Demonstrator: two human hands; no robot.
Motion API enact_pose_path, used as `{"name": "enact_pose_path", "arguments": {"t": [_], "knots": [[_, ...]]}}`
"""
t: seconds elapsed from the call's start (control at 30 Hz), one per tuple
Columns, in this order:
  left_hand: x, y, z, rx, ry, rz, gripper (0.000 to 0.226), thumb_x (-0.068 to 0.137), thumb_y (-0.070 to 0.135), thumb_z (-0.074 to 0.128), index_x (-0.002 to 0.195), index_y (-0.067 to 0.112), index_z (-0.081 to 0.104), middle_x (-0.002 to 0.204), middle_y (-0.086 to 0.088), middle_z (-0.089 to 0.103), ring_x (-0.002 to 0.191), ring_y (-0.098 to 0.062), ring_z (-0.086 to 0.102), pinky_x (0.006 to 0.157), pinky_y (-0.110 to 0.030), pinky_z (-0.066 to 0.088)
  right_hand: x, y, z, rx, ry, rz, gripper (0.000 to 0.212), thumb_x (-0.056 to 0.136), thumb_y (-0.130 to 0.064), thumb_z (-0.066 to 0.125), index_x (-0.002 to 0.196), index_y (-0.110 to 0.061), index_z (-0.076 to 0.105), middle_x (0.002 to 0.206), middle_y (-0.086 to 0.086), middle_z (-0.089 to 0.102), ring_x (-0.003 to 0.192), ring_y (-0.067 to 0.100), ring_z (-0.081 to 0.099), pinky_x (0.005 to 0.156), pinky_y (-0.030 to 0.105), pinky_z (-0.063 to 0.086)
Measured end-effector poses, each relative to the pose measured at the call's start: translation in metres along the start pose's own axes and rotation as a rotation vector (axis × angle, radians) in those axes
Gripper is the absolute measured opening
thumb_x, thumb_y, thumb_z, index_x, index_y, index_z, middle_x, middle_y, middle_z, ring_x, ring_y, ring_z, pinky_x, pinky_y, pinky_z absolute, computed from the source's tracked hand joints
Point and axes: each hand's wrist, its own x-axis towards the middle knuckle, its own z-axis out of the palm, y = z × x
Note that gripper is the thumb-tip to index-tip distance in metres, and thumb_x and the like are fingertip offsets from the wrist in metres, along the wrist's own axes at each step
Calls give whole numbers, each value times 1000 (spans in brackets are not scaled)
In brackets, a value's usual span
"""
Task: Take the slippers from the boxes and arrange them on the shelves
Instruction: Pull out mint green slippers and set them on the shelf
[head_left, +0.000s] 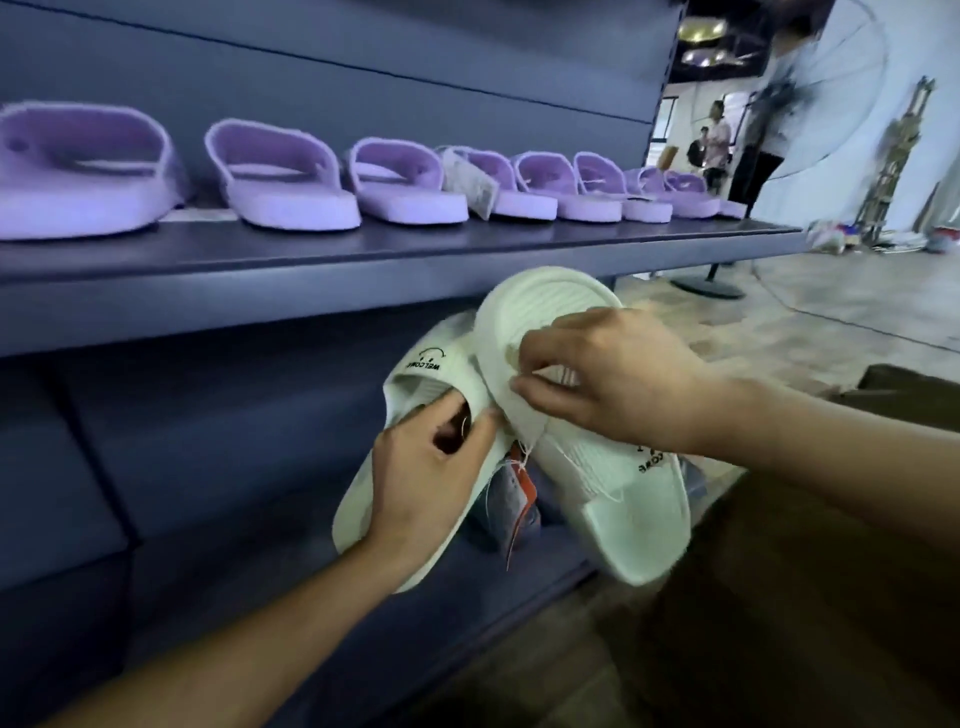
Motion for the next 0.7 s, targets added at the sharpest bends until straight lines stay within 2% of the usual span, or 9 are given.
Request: {"name": "enact_pose_path", "arguments": {"t": [0.07, 0.17, 0.33, 0.4, 0.47, 0.57, 0.7], "knots": [[-3, -22, -17, 71, -45, -12, 37, 84, 25, 64, 57, 13, 42, 47, 2, 41, 47, -6, 30, 48, -22, 28, 7, -10, 26, 199, -42, 129, 46, 81, -48, 35, 83, -13, 66, 73, 6, 69, 71, 27, 64, 61, 30, 46], [-6, -58, -32, 204, -122, -91, 42, 86, 25, 62, 55, 18, 34, 44, 6, 38, 45, -6, 31, 50, -26, 28, 11, -20, 76, 327, -145, 233, 31, 93, -39, 48, 93, -13, 65, 90, 7, 68, 88, 26, 61, 73, 34, 43], [-12, -124, -40, 603, -174, -231, 45, 88, 29, 56, 55, 18, 27, 56, 5, 38, 62, -18, 42, 58, -29, 26, 9, -49, 173, 373, -349, 316, 31, 95, -39, 45, 85, -16, 62, 97, 8, 66, 96, 25, 57, 67, 28, 30], [-22, -150, -41, 698, -170, -300, 42, 89, 27, 52, 56, 18, 28, 64, 0, 49, 66, -20, 44, 62, -30, 30, 3, -65, 204, 394, -399, 321, 31, 96, -39, 44, 78, -19, 59, 100, 8, 65, 98, 25, 56, 65, 26, 26], [-34, -171, -41, 772, -173, -394, 31, 90, 26, 47, 64, 14, 36, 78, -10, 62, 71, -25, 50, 65, -31, 34, -3, -83, 229, 403, -442, 320, 32, 96, -40, 43, 88, -17, 63, 103, 6, 65, 100, 24, 56, 66, 25, 28], [-53, -205, -41, 795, -90, -575, 25, 93, 24, 41, 83, 5, 54, 88, -14, 68, 86, -30, 62, 73, -31, 45, 3, -99, 259, 334, -442, 335, 31, 96, -41, 40, 99, -22, 65, 110, 3, 66, 109, 24, 54, 84, 29, 37], [-60, -245, -61, 600, 71, -792, 30, 92, 22, 36, 93, 1, 58, 85, -20, 71, 83, -33, 68, 83, -38, 51, 40, -96, 291, 257, -313, 475, 31, 96, -33, 41, 110, -21, 65, 116, 10, 62, 116, 31, 46, 87, 33, 41]]}}
